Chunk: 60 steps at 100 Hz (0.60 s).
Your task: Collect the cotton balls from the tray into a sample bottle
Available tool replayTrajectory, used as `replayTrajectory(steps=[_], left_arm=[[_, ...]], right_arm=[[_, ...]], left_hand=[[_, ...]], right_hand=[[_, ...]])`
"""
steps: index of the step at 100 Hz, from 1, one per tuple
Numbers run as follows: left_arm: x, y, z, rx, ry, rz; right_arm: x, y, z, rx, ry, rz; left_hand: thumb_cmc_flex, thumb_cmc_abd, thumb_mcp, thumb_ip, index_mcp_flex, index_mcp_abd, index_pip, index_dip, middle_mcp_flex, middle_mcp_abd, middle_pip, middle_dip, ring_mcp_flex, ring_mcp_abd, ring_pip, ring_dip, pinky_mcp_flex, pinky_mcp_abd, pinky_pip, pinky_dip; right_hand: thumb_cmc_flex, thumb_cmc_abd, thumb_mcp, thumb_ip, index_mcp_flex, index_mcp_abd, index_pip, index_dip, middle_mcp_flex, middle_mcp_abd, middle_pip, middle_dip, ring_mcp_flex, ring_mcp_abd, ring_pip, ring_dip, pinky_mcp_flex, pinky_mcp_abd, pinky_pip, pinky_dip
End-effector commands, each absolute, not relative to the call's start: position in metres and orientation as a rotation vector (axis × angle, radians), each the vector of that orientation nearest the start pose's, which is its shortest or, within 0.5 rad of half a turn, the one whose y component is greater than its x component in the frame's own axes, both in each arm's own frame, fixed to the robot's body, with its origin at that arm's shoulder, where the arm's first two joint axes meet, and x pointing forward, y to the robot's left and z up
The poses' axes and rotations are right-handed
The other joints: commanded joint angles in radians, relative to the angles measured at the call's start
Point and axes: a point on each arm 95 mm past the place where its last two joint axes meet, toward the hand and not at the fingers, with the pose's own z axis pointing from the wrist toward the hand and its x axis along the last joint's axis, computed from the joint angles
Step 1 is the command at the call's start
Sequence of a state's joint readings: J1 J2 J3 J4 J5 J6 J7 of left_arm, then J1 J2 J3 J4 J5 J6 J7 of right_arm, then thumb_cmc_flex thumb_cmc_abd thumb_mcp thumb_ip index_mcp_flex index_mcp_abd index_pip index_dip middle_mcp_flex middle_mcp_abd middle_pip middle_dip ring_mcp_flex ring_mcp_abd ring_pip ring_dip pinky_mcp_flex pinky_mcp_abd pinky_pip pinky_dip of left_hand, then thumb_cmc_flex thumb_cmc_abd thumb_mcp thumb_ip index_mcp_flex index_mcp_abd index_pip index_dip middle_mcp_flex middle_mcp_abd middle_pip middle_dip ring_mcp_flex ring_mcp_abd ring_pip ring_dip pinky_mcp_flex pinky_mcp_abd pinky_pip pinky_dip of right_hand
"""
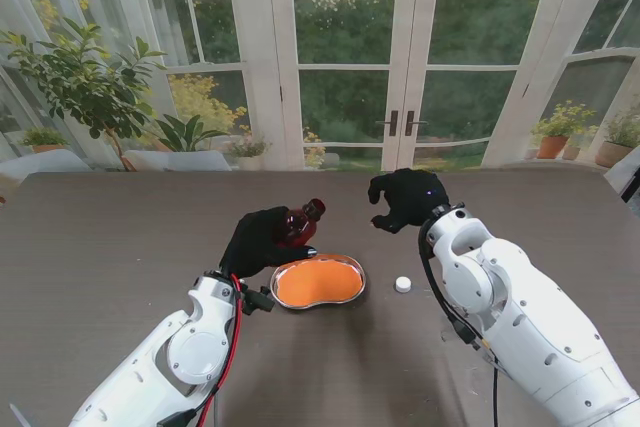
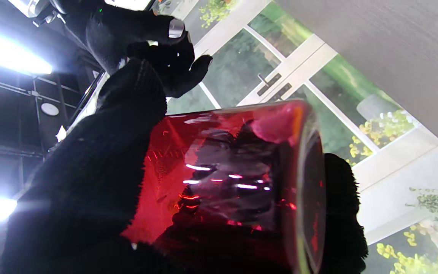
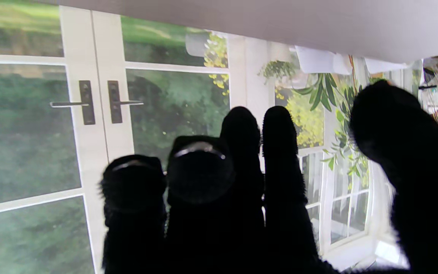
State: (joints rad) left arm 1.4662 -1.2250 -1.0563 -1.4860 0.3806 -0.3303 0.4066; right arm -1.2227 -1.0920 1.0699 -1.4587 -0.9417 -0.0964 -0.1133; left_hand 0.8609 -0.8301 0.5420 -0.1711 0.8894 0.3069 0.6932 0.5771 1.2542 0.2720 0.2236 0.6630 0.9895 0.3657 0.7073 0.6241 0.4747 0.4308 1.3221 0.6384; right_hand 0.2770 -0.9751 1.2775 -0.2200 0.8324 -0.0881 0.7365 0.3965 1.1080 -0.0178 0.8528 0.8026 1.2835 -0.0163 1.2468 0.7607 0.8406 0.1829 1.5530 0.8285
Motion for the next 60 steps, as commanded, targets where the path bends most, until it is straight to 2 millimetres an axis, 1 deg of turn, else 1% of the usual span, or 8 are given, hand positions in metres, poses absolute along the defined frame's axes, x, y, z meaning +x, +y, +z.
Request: replayTrajectory(steps=[1,21,36,48,60], left_arm=[[0.405,-0.073,-0.301,-1.467,0.834,-2.364],[0.403,-0.073,-0.302,-1.471,0.847,-2.359],[0.402,-0.073,-0.302,-1.475,0.856,-2.355],[0.401,-0.074,-0.302,-1.478,0.861,-2.354],[0.4,-0.074,-0.303,-1.481,0.862,-2.352]], right_arm=[[0.479,0.021,-0.257,0.945,1.472,1.626],[0.475,0.01,-0.278,0.914,1.53,1.576],[0.471,0.003,-0.295,0.913,1.577,1.538],[0.47,-0.002,-0.307,0.902,1.61,1.505],[0.471,-0.004,-0.316,0.884,1.641,1.472]], left_hand=[[0.18,0.205,0.373,0.012,0.198,-0.283,0.161,0.027,0.054,-0.132,0.003,-0.008,0.003,-0.019,0.005,0.004,-0.035,-0.032,-0.009,0.006],[0.182,0.209,0.367,0.014,0.196,-0.28,0.159,0.027,0.052,-0.129,0.003,-0.007,0.001,-0.017,0.007,0.002,-0.037,-0.031,-0.01,0.007],[0.184,0.211,0.363,0.015,0.194,-0.279,0.157,0.027,0.05,-0.129,0.003,-0.007,0.0,-0.016,0.009,-0.001,-0.037,-0.03,-0.01,0.008],[0.183,0.213,0.361,0.016,0.194,-0.277,0.157,0.027,0.05,-0.125,0.004,-0.007,0.0,-0.015,0.01,-0.003,-0.036,-0.03,-0.01,0.008],[0.185,0.214,0.359,0.017,0.192,-0.275,0.155,0.027,0.05,-0.124,0.004,-0.007,-0.001,-0.015,0.011,-0.005,-0.037,-0.028,-0.011,0.009]], right_hand=[[-0.031,-0.056,0.048,-0.004,-0.023,-0.011,0.007,0.026,-0.02,-0.022,0.03,0.015,0.036,-0.029,0.028,0.007,0.01,-0.015,0.029,0.014],[-0.044,-0.124,0.067,-0.014,-0.022,-0.018,0.017,0.024,-0.026,-0.029,0.039,0.023,0.037,-0.04,0.035,0.01,0.018,-0.02,0.032,0.013],[-0.06,-0.162,0.075,-0.021,-0.032,-0.022,0.015,0.02,-0.029,-0.031,0.053,0.034,0.038,-0.048,0.05,0.017,0.023,-0.021,0.037,0.013],[-0.063,-0.177,0.083,-0.024,-0.033,-0.023,0.02,0.018,-0.023,-0.037,0.065,0.043,0.037,-0.051,0.072,0.026,0.033,-0.022,0.045,0.014],[-0.068,-0.186,0.086,-0.026,-0.031,-0.027,0.023,0.016,-0.016,-0.04,0.07,0.047,0.038,-0.058,0.085,0.031,0.041,-0.022,0.049,0.014]])
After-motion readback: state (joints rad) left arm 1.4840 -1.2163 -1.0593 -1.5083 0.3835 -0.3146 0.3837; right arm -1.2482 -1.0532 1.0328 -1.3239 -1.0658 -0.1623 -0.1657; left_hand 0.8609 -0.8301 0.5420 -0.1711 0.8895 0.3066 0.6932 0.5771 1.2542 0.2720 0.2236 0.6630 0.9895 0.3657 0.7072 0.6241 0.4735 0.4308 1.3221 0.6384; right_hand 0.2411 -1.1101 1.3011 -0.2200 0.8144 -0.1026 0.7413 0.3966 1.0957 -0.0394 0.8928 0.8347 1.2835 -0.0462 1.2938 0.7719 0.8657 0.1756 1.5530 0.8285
